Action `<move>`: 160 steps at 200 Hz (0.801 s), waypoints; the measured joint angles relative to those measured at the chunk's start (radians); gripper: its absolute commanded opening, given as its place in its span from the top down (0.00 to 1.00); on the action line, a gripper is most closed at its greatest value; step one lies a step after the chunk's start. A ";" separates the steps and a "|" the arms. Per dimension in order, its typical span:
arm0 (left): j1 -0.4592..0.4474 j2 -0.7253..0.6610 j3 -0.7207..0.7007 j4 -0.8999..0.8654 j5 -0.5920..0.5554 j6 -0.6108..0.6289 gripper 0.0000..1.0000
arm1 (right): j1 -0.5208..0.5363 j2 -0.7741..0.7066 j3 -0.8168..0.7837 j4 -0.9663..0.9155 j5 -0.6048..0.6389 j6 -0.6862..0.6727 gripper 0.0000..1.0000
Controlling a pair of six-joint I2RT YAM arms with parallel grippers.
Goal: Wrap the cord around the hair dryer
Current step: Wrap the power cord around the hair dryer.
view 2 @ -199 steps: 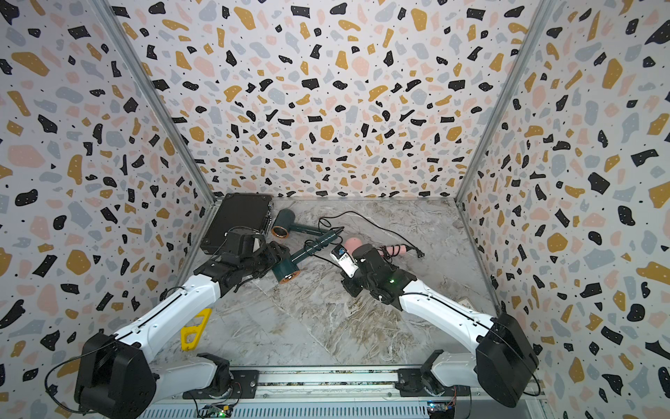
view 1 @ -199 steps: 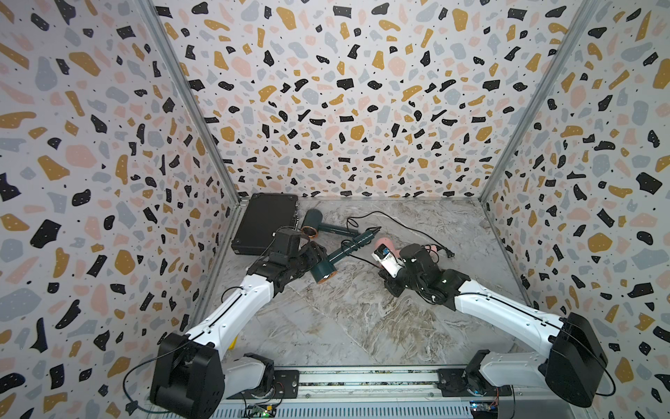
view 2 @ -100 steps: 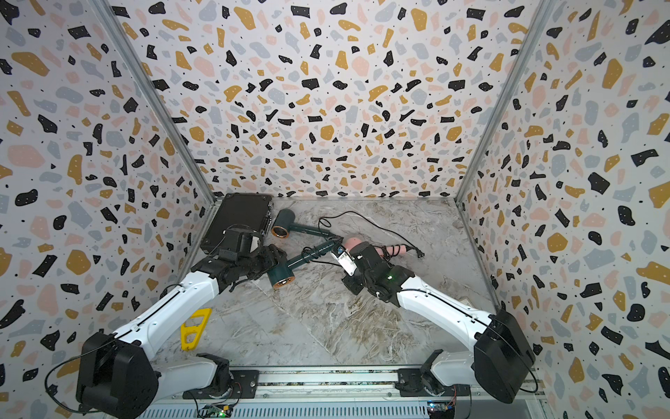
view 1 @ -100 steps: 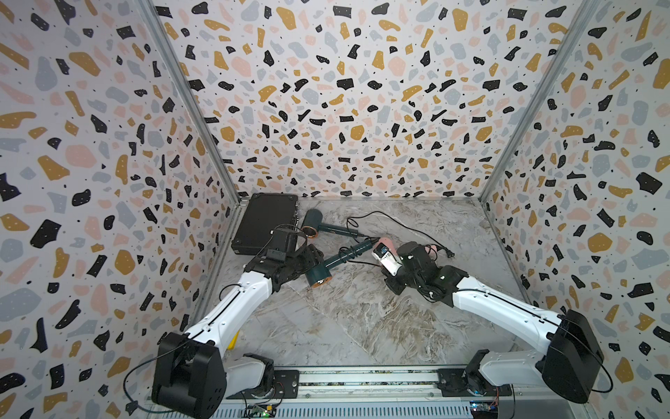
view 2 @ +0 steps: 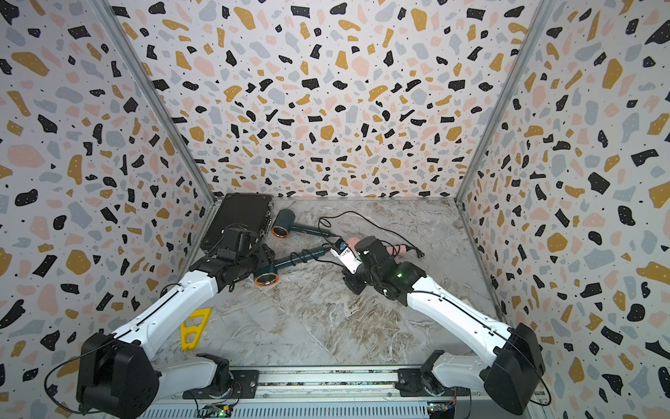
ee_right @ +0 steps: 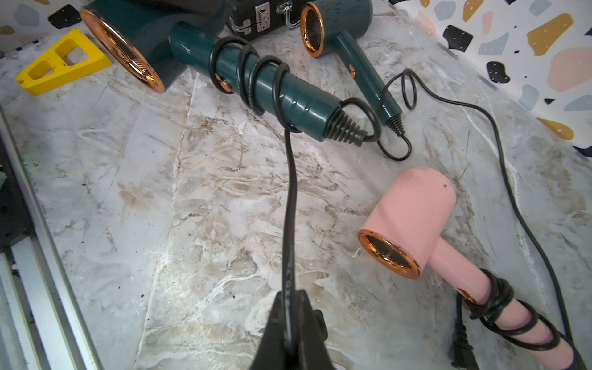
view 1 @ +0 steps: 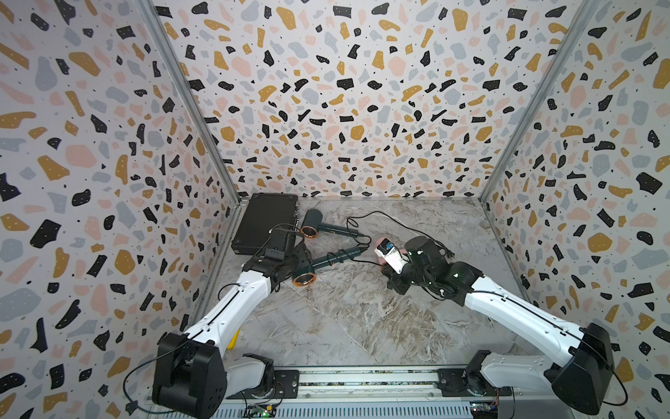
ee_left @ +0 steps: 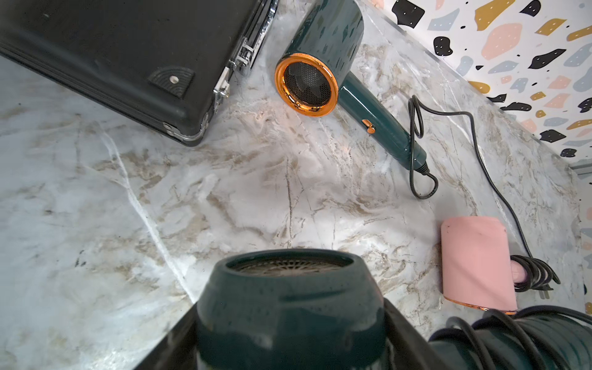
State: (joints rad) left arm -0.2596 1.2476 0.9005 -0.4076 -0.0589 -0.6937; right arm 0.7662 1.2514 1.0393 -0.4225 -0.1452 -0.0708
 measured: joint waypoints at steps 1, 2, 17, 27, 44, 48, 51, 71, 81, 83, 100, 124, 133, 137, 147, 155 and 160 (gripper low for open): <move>0.000 0.000 0.000 0.000 -0.002 0.000 1.00 | 0.000 0.003 0.002 0.000 -0.003 0.001 1.00; 0.000 0.000 0.000 0.000 -0.004 0.001 1.00 | 0.001 0.005 0.003 0.000 -0.004 0.001 1.00; -0.003 0.001 0.000 -0.005 -0.031 0.008 1.00 | 0.011 0.045 0.035 -0.011 -0.035 0.006 1.00; -0.007 0.004 0.000 -0.009 -0.050 0.015 1.00 | 0.017 0.069 0.055 -0.016 -0.053 0.008 1.00; -0.031 0.019 0.010 -0.032 -0.084 0.031 1.00 | 0.031 0.111 0.094 -0.024 -0.084 0.011 1.00; -0.039 0.026 0.017 -0.042 -0.092 0.035 1.00 | 0.034 0.120 0.105 -0.027 -0.090 0.011 1.00; -0.045 0.030 0.021 -0.044 -0.098 0.039 1.00 | 0.035 0.126 0.112 -0.030 -0.093 0.011 1.00; -0.083 0.058 0.050 -0.060 -0.126 0.060 1.00 | 0.040 0.163 0.171 -0.047 -0.103 0.001 1.00; -0.098 0.065 0.060 -0.064 -0.130 0.075 1.00 | 0.041 0.180 0.206 -0.063 -0.100 -0.014 1.00; -0.100 0.067 0.063 -0.067 -0.129 0.079 1.00 | 0.041 0.184 0.212 -0.067 -0.098 -0.020 1.00; -0.115 0.082 0.087 -0.087 -0.126 0.109 1.00 | 0.041 0.216 0.279 -0.121 -0.075 -0.059 1.00; -0.141 0.100 0.116 -0.109 -0.116 0.166 1.00 | 0.041 0.271 0.375 -0.200 -0.040 -0.129 1.00; -0.150 0.106 0.123 -0.120 -0.108 0.188 1.00 | 0.041 0.286 0.400 -0.227 -0.029 -0.155 1.00; -0.154 0.109 0.127 -0.126 -0.103 0.197 1.00 | 0.041 0.291 0.410 -0.239 -0.024 -0.166 1.00; -0.164 0.117 0.134 -0.141 -0.089 0.219 1.00 | 0.041 0.300 0.426 -0.264 -0.019 -0.196 1.00; -0.170 0.123 0.140 -0.152 -0.070 0.237 1.00 | 0.041 0.300 0.428 -0.272 -0.019 -0.217 1.00; -0.172 0.127 0.143 -0.159 -0.058 0.246 1.00 | 0.041 0.299 0.428 -0.279 -0.021 -0.230 1.00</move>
State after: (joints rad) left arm -0.4313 1.3750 1.0431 -0.5663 -0.1169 -0.4473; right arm 0.8074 1.5509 1.4673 -0.7013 -0.1658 -0.3008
